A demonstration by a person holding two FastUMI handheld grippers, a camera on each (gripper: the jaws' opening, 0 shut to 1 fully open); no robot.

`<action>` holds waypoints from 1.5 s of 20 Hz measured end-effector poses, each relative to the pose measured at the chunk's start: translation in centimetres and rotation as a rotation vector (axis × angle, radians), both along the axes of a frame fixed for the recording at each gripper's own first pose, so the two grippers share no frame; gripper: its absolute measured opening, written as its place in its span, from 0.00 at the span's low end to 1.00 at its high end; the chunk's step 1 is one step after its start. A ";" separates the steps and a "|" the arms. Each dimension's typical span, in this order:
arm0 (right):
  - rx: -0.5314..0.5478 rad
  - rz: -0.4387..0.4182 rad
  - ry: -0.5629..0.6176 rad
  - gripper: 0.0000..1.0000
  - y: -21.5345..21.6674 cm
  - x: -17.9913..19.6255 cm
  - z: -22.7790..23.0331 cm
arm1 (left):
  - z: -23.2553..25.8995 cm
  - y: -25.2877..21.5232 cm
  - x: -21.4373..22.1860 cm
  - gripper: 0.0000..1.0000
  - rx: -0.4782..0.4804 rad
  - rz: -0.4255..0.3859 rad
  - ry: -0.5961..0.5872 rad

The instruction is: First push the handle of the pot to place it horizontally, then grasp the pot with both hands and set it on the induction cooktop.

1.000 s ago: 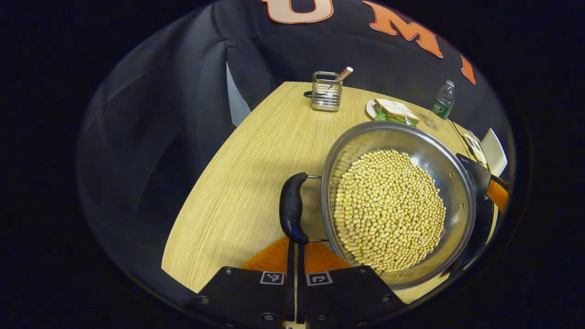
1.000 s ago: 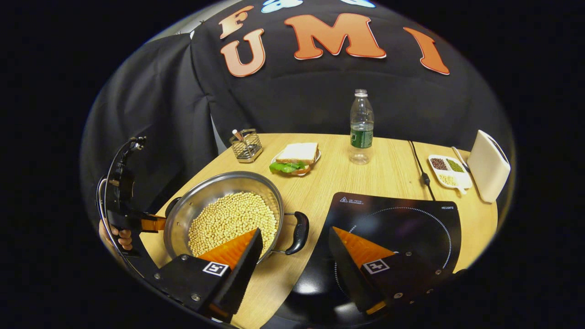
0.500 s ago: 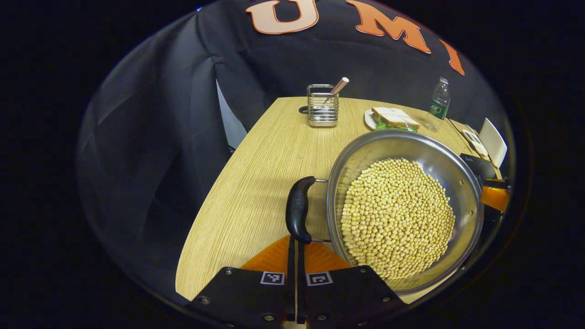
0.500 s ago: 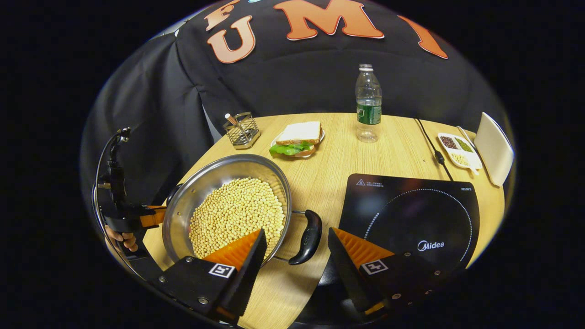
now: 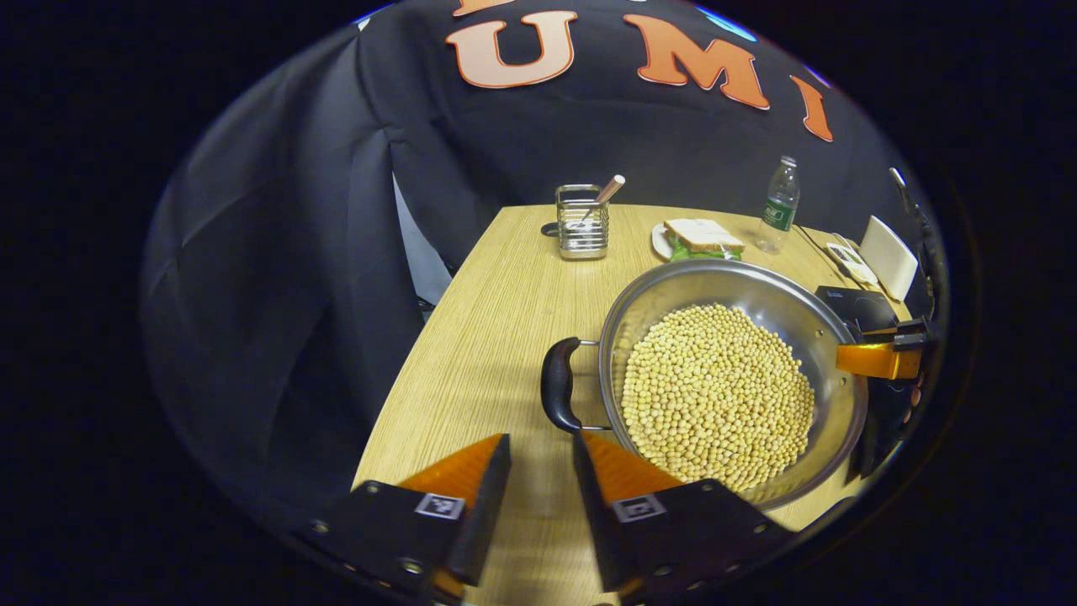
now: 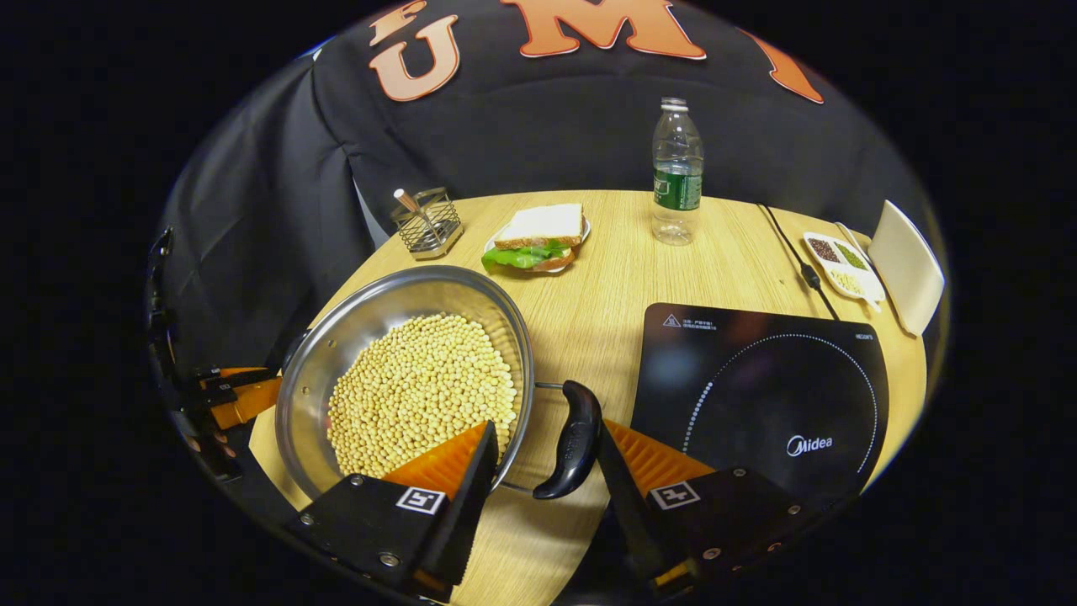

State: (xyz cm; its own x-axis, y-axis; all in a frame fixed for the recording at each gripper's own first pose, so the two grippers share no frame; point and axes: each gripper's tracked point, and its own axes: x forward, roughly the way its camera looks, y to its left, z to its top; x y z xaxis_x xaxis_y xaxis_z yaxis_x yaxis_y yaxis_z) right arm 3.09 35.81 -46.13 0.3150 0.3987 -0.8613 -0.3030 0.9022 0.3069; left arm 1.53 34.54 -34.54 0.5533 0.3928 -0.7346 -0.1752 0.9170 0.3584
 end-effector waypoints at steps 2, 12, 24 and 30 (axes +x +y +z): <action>-0.004 -0.003 0.006 0.74 0.1 0.1 -0.2 | 0.9 -0.3 0.4 0.64 0.006 -0.016 -0.015; -0.064 -0.005 -0.001 0.73 0.7 0.6 -1.1 | -0.6 0.1 5.5 0.94 -0.021 -0.068 -0.029; -0.103 -0.024 0.003 0.72 1.1 1.0 -2.0 | -4.8 0.7 5.4 0.94 -0.114 0.027 0.012; 0.019 -0.061 0.153 0.71 2.2 -0.3 -2.3 | -3.9 0.7 5.1 0.93 -0.108 0.024 -0.001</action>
